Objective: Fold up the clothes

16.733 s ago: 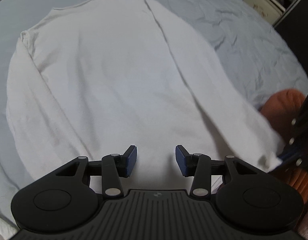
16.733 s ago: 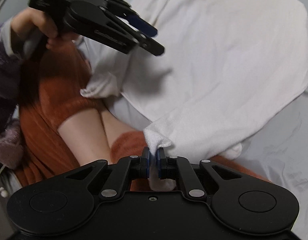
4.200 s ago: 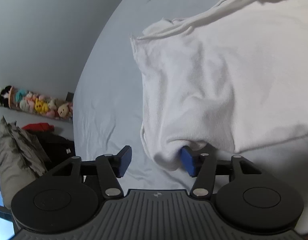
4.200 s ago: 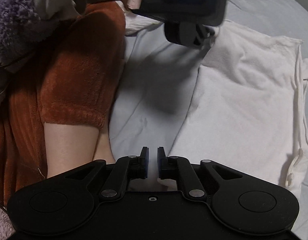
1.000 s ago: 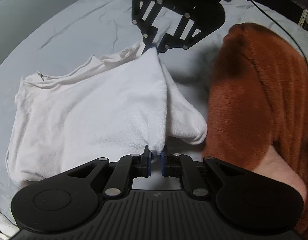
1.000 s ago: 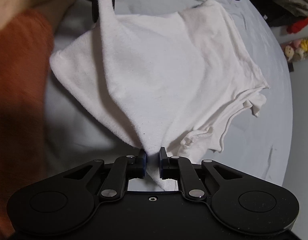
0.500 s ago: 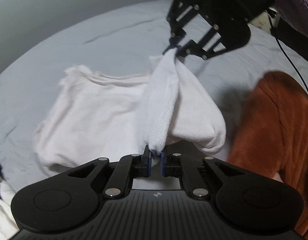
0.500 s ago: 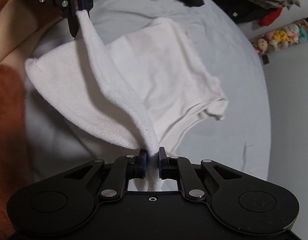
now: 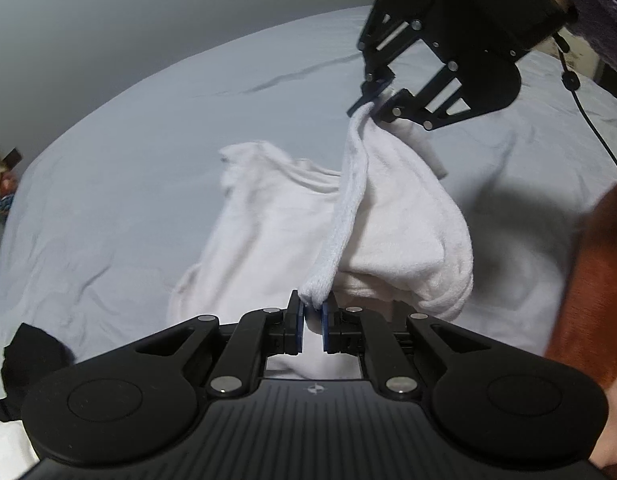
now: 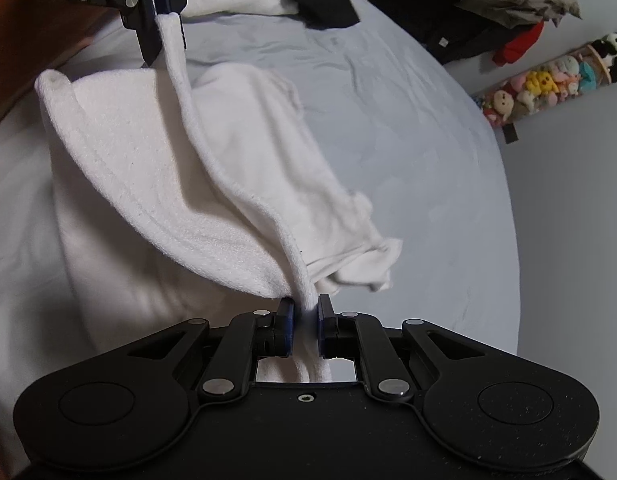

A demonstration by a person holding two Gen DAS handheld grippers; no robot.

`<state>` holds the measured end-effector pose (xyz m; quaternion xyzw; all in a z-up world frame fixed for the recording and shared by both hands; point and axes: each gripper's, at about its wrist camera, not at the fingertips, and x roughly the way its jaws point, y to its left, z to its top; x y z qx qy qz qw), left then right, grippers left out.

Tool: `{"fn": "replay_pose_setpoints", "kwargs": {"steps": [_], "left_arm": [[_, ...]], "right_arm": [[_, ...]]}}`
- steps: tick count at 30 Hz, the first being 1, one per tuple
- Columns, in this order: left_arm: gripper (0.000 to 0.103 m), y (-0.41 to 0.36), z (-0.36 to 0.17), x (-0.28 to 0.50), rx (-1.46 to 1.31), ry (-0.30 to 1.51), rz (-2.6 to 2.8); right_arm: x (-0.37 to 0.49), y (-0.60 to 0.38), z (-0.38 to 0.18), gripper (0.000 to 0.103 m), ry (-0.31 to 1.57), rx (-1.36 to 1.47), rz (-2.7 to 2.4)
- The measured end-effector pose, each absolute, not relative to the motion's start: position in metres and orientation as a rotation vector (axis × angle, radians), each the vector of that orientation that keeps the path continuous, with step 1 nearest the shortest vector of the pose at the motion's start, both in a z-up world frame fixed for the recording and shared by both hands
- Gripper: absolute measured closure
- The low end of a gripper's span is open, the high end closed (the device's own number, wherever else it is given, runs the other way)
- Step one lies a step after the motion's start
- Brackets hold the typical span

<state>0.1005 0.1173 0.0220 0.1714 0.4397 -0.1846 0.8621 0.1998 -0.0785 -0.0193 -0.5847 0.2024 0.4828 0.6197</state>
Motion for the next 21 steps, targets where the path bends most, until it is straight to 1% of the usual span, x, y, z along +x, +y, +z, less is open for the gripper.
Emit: {"fn": "replay_pose_setpoints", "kwargs": {"steps": [4,8,10,12,14,15,16,18,20,21], "left_arm": [[0.096,0.135,0.008,0.128,0.324,0.963,-0.346],[0.095,0.145,-0.007,0.144,0.29,1.002,-0.317],[0.092,0.152,-0.018,0.152,0.262,1.026,-0.297],[0.091,0.159,-0.032,0.159,0.259,1.057,-0.251],[0.088,0.162,-0.038,0.162,0.267,1.073,-0.192],[0.085,0.162,-0.039,0.162,0.272,1.074,-0.173],[0.079,0.162,-0.038,0.161,0.279,1.071,-0.151],[0.072,0.16,-0.037,0.157,0.292,1.058,-0.126],[0.067,0.154,-0.032,0.15,0.311,1.035,-0.094],[0.064,0.152,-0.03,0.147,0.316,1.03,-0.084]], "right_arm": [[0.225,-0.059,-0.029,0.094,0.477,-1.319,1.131],[0.248,-0.036,-0.05,0.094,0.505,-1.286,1.158],[0.255,-0.028,-0.062,0.094,0.524,-1.271,1.164],[0.26,-0.023,-0.073,0.094,0.536,-1.263,1.16],[0.263,-0.02,-0.081,0.093,0.531,-1.257,1.142],[0.264,-0.019,-0.082,0.086,0.526,-1.245,1.126],[0.265,-0.02,-0.081,0.077,0.524,-1.227,1.107],[0.266,-0.023,-0.074,0.071,0.519,-1.181,1.08],[0.265,-0.029,-0.062,0.07,0.52,-1.137,1.063],[0.261,-0.033,-0.055,0.067,0.514,-1.122,1.056]]}}
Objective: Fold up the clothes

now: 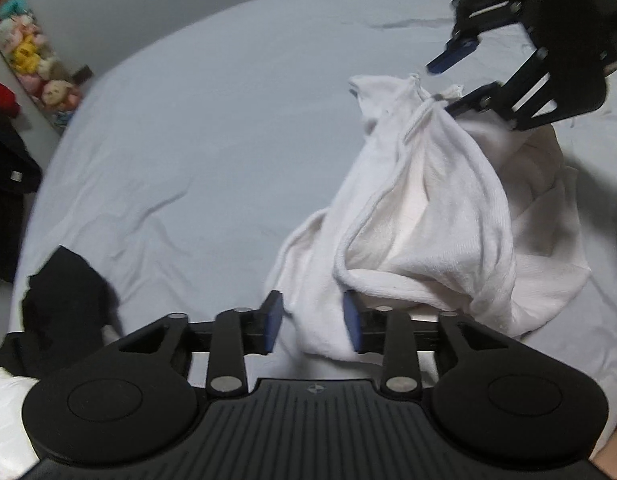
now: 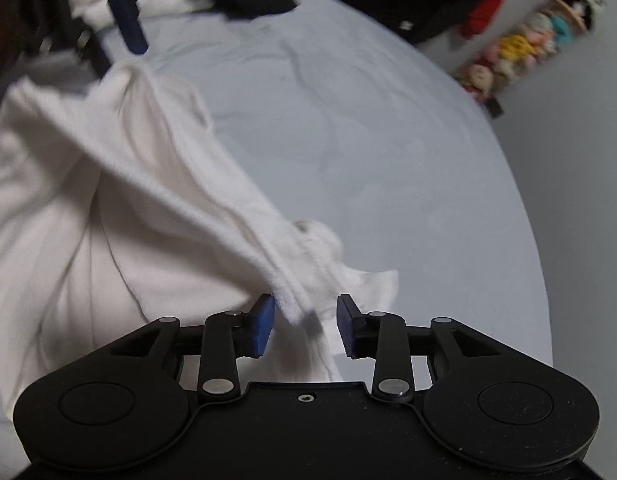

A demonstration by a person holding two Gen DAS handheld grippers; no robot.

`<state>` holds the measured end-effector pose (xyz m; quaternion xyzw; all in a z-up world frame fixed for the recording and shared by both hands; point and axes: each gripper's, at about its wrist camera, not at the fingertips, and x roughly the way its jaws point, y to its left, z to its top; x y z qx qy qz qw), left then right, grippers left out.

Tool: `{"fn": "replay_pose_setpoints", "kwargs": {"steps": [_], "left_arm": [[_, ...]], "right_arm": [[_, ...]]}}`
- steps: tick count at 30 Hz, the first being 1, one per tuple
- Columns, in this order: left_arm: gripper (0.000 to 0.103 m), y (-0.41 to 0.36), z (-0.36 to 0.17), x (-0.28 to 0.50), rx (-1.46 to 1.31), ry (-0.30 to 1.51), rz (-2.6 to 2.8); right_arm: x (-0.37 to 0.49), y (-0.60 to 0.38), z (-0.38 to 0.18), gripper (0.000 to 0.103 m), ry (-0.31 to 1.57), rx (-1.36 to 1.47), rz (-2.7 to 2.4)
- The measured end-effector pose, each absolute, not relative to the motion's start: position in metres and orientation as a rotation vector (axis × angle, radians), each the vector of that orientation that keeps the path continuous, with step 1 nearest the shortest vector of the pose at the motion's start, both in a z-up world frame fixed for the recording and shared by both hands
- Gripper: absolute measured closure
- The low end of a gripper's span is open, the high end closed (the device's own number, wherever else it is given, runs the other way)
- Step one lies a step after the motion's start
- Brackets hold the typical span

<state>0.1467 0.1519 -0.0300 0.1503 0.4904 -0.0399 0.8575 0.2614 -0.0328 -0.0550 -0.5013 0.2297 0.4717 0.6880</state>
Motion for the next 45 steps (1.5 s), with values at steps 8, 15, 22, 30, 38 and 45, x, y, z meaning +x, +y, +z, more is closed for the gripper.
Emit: {"fn": "replay_pose_setpoints", "kwargs": {"steps": [8,15,22,30,38,45], "left_arm": [[0.064,0.139,0.001,0.117,0.241,0.932,-0.123],[0.058,0.117,0.008,0.123,0.167,0.924,-0.239],[0.099,0.101,-0.02,0.143,0.244,0.976,-0.2],[0.103,0.128,-0.025,0.149,0.264,0.985,-0.046],[0.102,0.136,0.005,0.134,0.259,0.936,-0.168],[0.101,0.123,0.001,0.132,0.285,0.946,-0.279]], "right_arm": [[0.199,-0.066,-0.031,0.063,0.594,-1.059,1.203],[0.15,-0.082,-0.077,0.063,0.813,-1.097,1.306],[0.136,-0.091,-0.108,0.067,0.822,-1.16,1.248],[0.144,-0.09,-0.084,0.096,0.683,-1.135,1.188],[0.196,-0.075,-0.045,0.097,0.605,-1.123,1.072],[0.258,-0.037,-0.042,0.098,0.541,-1.066,0.936]]}}
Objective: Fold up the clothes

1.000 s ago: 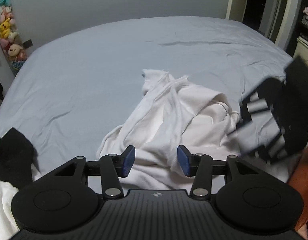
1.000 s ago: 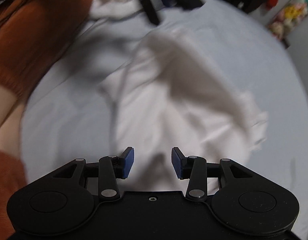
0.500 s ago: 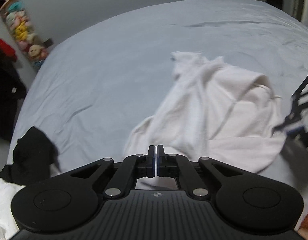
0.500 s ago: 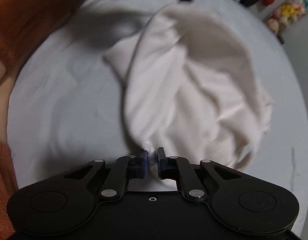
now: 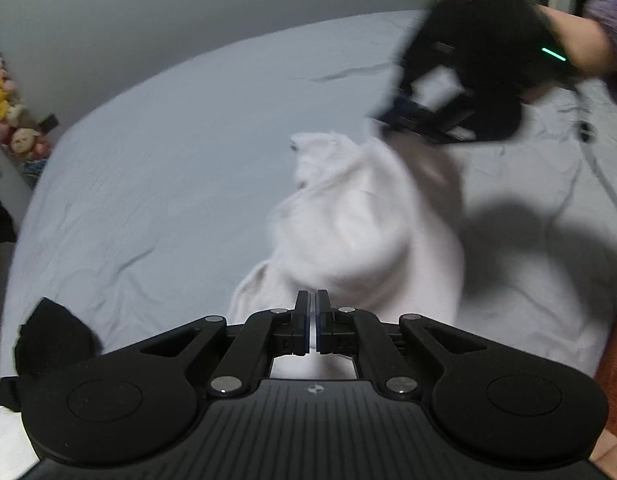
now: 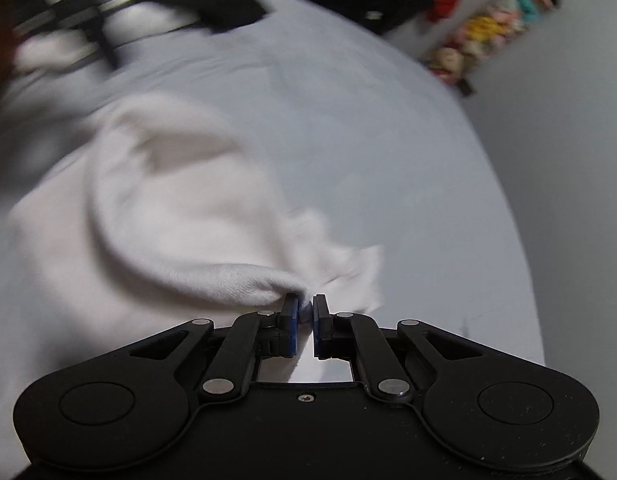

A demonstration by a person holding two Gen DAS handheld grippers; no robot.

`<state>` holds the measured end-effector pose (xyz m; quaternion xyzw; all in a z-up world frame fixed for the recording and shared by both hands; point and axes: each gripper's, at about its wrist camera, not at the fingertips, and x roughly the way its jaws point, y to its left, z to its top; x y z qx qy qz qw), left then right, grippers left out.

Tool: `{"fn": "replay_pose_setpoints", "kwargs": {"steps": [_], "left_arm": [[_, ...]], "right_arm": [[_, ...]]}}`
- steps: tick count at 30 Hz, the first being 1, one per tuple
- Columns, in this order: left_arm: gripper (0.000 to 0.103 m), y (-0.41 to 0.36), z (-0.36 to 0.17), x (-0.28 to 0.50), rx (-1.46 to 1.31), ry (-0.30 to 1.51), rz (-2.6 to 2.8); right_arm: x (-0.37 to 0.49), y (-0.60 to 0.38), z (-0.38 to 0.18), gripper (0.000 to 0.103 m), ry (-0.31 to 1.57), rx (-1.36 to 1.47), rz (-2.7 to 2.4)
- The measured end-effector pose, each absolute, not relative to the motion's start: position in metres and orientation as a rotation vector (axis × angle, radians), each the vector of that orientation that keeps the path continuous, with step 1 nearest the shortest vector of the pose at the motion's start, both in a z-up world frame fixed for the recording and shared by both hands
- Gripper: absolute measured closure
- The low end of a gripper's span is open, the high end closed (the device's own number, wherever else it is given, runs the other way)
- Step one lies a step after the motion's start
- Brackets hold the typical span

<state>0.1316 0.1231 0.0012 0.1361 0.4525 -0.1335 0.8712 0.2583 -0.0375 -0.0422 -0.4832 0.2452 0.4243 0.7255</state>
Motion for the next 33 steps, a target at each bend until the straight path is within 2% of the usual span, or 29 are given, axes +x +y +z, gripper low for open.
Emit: {"fn": "replay_pose_setpoints", "kwargs": {"steps": [8,10,12,13,21,24,28,33], "left_arm": [[0.101,0.119,-0.022,0.155,0.212,0.967,-0.333],[0.101,0.118,-0.022,0.159,0.191,0.957,-0.357],[0.101,0.115,-0.02,0.162,0.178,0.936,-0.39],[0.101,0.112,-0.018,0.162,0.178,0.921,-0.412],[0.101,0.086,-0.008,0.16,0.21,0.813,-0.601],[0.095,0.078,-0.015,0.167,0.231,0.831,-0.606],[0.095,0.084,-0.039,0.193,0.237,0.915,-0.514],[0.095,0.1,-0.07,0.222,0.209,1.019,-0.362]], "right_arm": [[0.291,-0.007,-0.077,0.095,0.633,-1.023,0.935],[0.292,-0.01,-0.081,0.078,0.645,-1.019,0.933],[0.298,-0.032,-0.078,0.067,0.629,-0.998,0.899],[0.298,-0.039,-0.074,0.065,0.627,-0.979,0.887],[0.277,-0.086,-0.038,0.065,0.589,-0.832,0.912],[0.267,-0.098,-0.029,0.067,0.646,-0.729,1.007],[0.252,-0.101,-0.052,0.067,0.774,-0.736,1.079],[0.253,-0.1,-0.083,0.065,0.825,-0.744,1.043]]}}
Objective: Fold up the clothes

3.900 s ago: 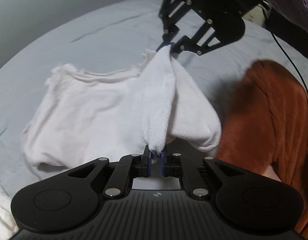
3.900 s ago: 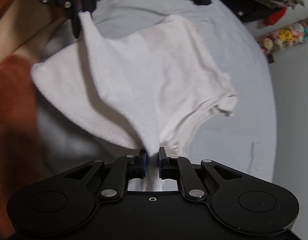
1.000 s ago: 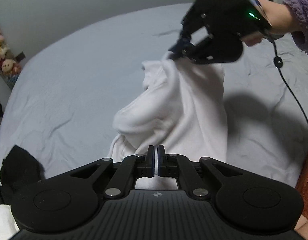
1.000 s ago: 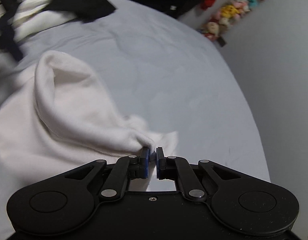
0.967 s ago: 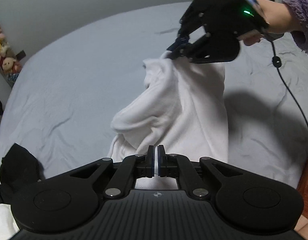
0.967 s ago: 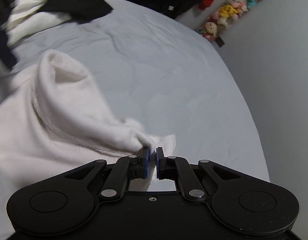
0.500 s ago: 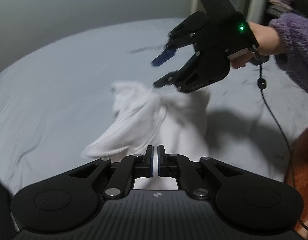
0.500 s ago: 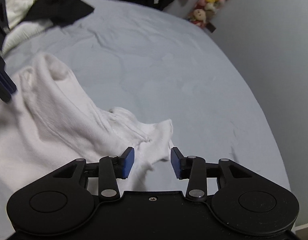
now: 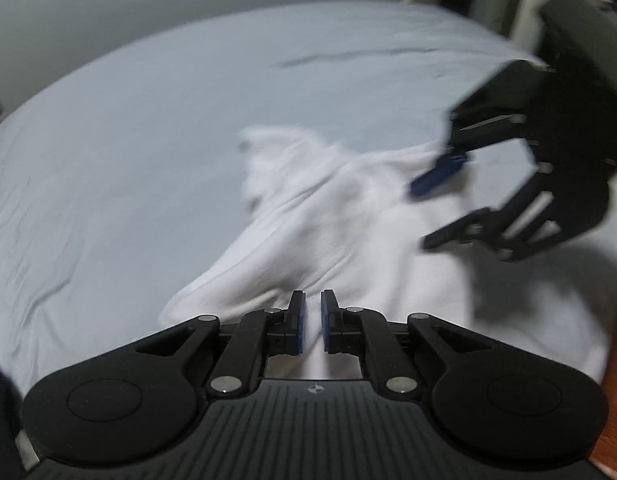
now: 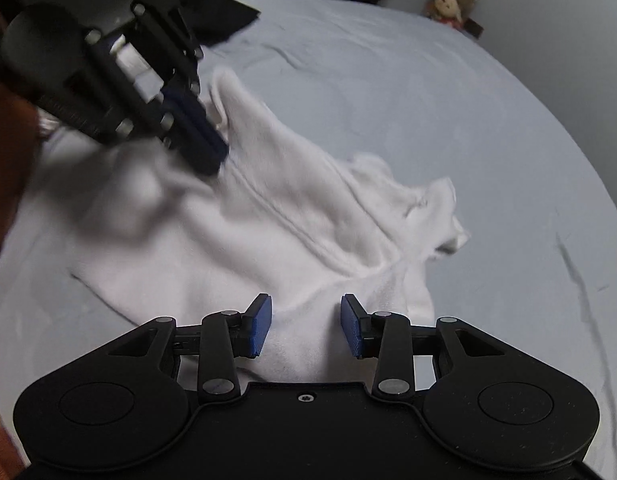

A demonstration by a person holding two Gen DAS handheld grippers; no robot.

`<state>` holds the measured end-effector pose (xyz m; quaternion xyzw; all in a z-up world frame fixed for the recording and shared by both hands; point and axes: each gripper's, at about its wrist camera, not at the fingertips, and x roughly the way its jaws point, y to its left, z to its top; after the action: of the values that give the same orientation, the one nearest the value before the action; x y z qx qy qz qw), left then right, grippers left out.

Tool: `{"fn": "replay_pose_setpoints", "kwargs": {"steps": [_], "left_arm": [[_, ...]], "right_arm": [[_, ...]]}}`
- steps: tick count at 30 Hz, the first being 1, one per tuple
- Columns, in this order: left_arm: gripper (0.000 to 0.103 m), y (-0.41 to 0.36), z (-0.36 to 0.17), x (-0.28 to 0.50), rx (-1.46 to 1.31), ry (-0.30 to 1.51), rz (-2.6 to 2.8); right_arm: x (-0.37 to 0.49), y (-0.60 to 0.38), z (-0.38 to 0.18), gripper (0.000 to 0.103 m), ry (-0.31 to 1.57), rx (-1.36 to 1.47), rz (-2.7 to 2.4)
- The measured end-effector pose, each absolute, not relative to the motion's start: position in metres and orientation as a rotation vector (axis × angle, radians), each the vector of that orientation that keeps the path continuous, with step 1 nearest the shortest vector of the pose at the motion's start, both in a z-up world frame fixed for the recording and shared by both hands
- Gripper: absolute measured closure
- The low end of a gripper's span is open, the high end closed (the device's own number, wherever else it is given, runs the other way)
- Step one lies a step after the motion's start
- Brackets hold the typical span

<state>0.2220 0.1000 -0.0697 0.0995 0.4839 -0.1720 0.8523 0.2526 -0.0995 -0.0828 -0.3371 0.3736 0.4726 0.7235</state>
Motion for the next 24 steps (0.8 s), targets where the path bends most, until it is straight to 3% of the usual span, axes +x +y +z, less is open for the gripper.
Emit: {"fn": "replay_pose_setpoints", "kwargs": {"steps": [13,24], "left_arm": [[0.097,0.096,-0.097,0.24,0.161,1.072,-0.277],[0.09,0.09,-0.04,0.198,0.215,1.024,-0.21]], "right_arm": [[0.29,-0.067,-0.114,0.055,0.901,-0.591,0.964],[0.279,-0.07,-0.089,0.054,0.934,-0.544,0.856]]}}
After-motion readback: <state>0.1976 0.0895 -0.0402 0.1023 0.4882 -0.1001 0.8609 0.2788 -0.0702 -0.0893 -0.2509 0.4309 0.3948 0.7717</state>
